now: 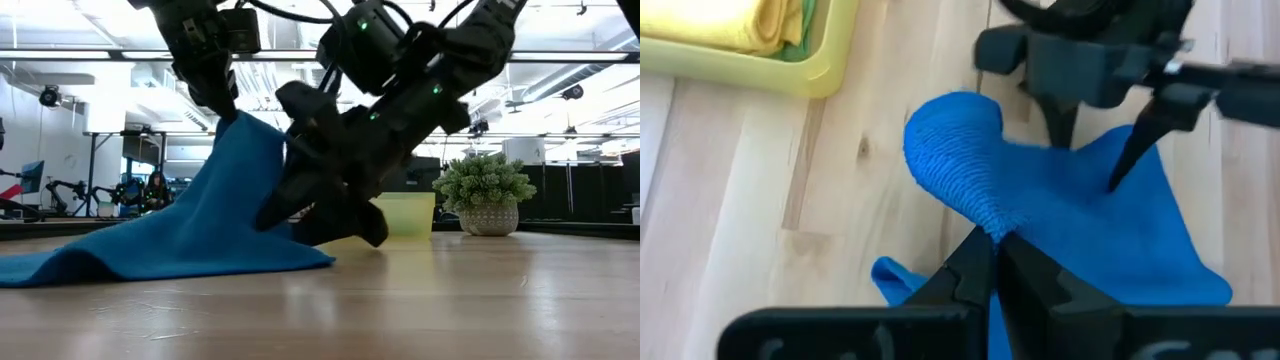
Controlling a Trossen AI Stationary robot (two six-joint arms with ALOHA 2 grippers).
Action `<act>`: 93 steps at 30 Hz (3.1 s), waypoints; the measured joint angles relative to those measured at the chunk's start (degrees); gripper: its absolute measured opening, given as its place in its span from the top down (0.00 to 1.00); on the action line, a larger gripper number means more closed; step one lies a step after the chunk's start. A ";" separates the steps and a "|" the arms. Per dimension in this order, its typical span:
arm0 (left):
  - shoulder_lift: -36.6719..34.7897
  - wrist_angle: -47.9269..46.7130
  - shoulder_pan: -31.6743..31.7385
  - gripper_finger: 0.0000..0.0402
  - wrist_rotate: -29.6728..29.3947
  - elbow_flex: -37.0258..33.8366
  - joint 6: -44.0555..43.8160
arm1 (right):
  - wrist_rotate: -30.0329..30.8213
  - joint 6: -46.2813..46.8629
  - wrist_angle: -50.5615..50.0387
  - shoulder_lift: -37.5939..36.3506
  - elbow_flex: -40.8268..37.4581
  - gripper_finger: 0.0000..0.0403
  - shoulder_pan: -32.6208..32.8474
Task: Fold microfiber towels
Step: Fold the blue microfiber cloth
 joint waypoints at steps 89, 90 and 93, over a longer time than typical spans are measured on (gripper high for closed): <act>25.77 30.30 -9.80 0.43 5.70 -4.23 -0.06 | 7.56 -5.71 -54.34 -20.84 2.11 0.98 8.44; 26.57 29.27 -9.91 0.43 5.71 -3.81 -0.08 | 7.56 -5.52 -54.38 -20.84 2.11 0.98 8.45; 28.22 25.25 -10.29 0.44 5.51 -2.05 0.09 | 7.56 -5.07 -54.40 -20.84 2.11 0.98 8.68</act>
